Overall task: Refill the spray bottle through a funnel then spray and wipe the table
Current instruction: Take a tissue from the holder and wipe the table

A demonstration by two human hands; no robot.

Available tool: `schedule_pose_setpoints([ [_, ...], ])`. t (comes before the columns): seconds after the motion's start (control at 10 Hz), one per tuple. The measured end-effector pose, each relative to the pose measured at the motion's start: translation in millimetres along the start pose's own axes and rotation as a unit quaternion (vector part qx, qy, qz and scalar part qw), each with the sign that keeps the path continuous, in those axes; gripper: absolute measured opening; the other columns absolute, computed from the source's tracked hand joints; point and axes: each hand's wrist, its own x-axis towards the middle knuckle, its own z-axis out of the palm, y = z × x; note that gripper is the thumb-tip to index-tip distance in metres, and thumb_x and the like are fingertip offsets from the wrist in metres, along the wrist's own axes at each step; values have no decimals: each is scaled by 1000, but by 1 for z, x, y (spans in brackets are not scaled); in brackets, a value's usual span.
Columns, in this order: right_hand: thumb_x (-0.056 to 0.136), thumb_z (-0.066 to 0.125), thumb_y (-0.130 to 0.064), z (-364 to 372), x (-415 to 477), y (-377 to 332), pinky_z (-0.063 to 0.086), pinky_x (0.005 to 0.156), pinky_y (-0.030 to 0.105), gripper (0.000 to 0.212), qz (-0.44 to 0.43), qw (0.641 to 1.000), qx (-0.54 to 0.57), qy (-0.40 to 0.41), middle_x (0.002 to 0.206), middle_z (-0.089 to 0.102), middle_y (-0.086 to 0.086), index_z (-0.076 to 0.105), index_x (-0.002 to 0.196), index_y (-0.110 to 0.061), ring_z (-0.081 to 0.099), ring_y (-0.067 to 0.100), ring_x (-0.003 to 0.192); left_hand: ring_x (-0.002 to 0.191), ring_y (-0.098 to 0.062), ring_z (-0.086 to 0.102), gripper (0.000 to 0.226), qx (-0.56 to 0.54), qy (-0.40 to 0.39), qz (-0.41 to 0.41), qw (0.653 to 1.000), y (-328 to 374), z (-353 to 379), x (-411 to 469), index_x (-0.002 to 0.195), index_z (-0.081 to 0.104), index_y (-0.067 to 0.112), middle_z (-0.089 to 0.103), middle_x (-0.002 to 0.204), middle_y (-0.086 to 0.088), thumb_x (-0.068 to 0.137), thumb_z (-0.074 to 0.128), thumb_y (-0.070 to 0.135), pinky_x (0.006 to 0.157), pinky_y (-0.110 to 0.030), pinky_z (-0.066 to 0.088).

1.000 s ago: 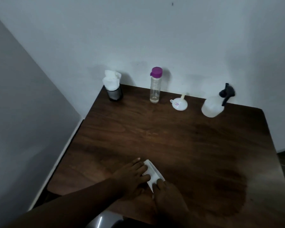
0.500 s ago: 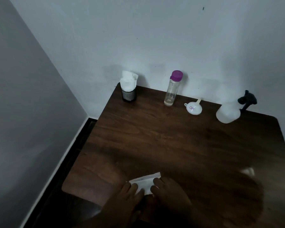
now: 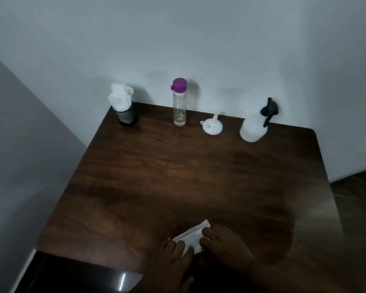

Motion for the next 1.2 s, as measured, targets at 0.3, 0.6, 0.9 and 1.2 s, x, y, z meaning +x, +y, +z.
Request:
schedule_pose_setpoints([
  [0.3, 86, 59, -42, -8, -93, 54, 52, 64, 28, 13, 86, 996, 6, 23, 95, 61, -10, 63, 90, -31, 60, 9, 81, 100, -19, 59, 63, -36, -70, 28, 996, 84, 12, 75, 119, 63, 24, 71, 109, -2, 68, 58, 59, 84, -41, 62],
  [0.6, 80, 64, -37, -14, -148, 79, 44, 58, 26, 10, 180, 982, 32, 49, 84, 57, -10, 59, 78, -29, 54, 10, 73, 73, -13, 69, 16, -5, -90, 61, 994, 114, 33, 121, 87, 73, 28, 68, 87, 7, 78, 62, 34, 67, -27, 55],
  [0.9, 98, 43, -40, -8, -180, 76, 51, 84, 27, 37, 309, 944, 90, 73, 109, 68, 3, 62, 119, -16, 64, 17, 98, 77, -4, 57, 23, -22, -4, 32, 999, 124, 41, 141, 86, 71, 26, 70, 76, 10, 69, 56, 33, 75, -24, 40],
  [1.2, 96, 44, -9, -20, -173, 59, 48, 83, 38, 26, 357, 923, 146, 19, 109, 59, 7, 63, 112, -13, 57, 27, 99, 62, -2, 64, 23, -116, -66, -27, 991, 134, 51, 142, 74, 75, 26, 68, 75, 12, 78, 54, 32, 64, -15, 43],
])
